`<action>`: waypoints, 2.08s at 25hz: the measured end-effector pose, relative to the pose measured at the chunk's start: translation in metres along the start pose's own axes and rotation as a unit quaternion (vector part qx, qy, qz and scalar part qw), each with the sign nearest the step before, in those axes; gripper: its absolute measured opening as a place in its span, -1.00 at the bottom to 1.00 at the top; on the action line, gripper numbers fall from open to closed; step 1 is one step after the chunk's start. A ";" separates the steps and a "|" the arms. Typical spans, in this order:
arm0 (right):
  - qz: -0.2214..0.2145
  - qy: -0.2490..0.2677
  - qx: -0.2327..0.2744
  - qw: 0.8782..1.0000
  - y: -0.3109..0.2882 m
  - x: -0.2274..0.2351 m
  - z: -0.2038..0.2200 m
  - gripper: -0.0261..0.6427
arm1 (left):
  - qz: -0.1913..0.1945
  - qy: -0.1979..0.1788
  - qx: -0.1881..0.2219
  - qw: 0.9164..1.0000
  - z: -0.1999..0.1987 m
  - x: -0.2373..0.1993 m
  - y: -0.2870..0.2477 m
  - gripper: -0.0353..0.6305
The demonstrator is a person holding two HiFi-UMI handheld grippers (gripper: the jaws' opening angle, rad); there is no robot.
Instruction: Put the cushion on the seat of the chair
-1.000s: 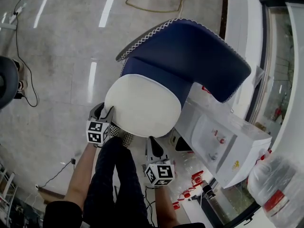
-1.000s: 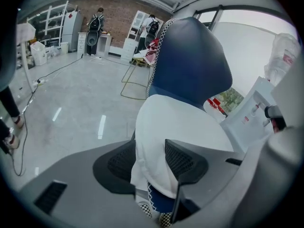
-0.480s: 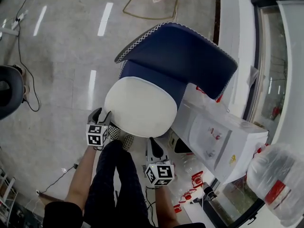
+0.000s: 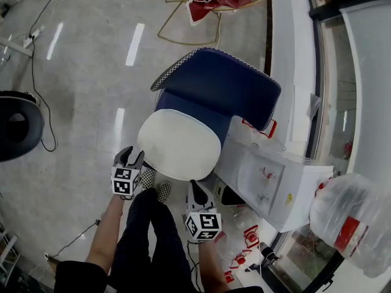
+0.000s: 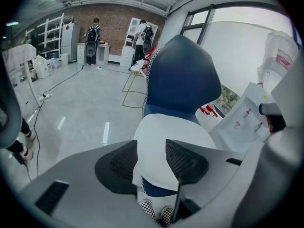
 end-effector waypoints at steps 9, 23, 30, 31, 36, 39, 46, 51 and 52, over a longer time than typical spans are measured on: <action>-0.011 0.018 0.038 0.999 0.041 -0.013 -0.042 -0.83 | -0.003 -0.020 0.045 0.999 -0.052 0.034 0.064 -0.38; -0.011 0.043 0.102 0.994 0.111 -0.023 -0.106 -0.83 | 0.025 -0.076 0.115 0.990 -0.128 0.111 0.159 -0.52; 0.010 0.033 0.136 0.990 0.164 -0.028 -0.129 -0.83 | 0.036 -0.095 0.148 0.984 -0.155 0.146 0.222 -0.59; 0.012 0.032 0.141 0.989 0.171 -0.029 -0.132 -0.83 | 0.037 -0.099 0.153 0.983 -0.160 0.150 0.230 -0.60; 0.016 0.033 0.163 0.986 0.204 -0.040 -0.146 -0.83 | 0.047 -0.113 0.178 0.976 -0.180 0.170 0.273 -0.62; 0.017 0.034 0.180 0.983 0.223 -0.046 -0.152 -0.83 | 0.055 -0.119 0.193 0.972 -0.188 0.184 0.297 -0.62; 0.016 0.037 0.213 0.976 0.262 -0.058 -0.156 -0.83 | 0.069 -0.149 0.230 0.959 -0.202 0.211 0.343 -0.66; 0.015 0.042 0.231 0.972 0.291 -0.064 -0.152 -0.83 | 0.083 -0.167 0.256 0.949 -0.207 0.231 0.378 -0.69; 0.015 0.042 0.236 0.971 0.296 -0.065 -0.152 -0.83 | 0.087 -0.171 0.259 0.947 -0.207 0.236 0.384 -0.69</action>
Point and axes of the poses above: the fingertips, and each gripper's own axes: y backward along the fingers, x to its right, z out of its underside, the point moved 3 cm from there along y, backward along the fingers, and after that the axes turned 1 degree about -y, right-handed, at the moved point
